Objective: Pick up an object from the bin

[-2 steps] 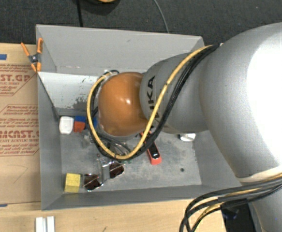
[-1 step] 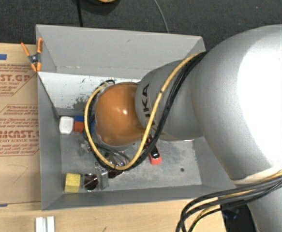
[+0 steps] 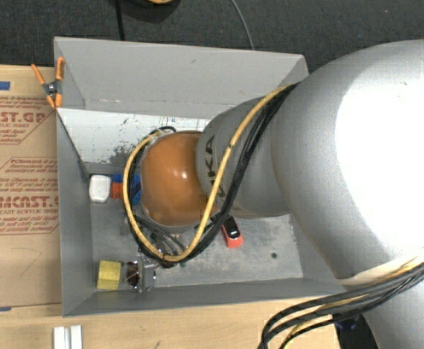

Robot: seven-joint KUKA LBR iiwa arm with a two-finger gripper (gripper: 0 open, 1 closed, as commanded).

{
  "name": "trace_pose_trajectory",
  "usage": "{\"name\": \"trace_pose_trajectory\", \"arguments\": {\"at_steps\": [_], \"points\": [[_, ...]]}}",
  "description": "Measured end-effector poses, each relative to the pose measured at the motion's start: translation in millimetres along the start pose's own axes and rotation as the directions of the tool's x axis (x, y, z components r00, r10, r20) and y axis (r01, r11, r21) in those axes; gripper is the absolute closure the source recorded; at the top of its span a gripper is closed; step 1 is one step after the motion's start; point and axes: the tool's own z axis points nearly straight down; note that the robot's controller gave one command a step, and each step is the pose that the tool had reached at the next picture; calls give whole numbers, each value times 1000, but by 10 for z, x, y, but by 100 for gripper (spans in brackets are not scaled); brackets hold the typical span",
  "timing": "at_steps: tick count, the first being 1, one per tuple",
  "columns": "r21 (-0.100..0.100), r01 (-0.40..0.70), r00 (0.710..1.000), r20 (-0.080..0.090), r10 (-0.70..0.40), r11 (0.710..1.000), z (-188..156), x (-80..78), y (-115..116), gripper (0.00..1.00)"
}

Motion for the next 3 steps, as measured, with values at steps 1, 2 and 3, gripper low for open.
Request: {"name": "trace_pose_trajectory", "arguments": {"at_steps": [1, 2, 3], "points": [[1, 235, 972, 5, -235, 972, 115, 148, 11, 100], [0, 236, 972, 5, -236, 972, 115, 148, 11, 100], [0, 236, 972, -1, -236, 972, -306, 108, 6, 100]]}}
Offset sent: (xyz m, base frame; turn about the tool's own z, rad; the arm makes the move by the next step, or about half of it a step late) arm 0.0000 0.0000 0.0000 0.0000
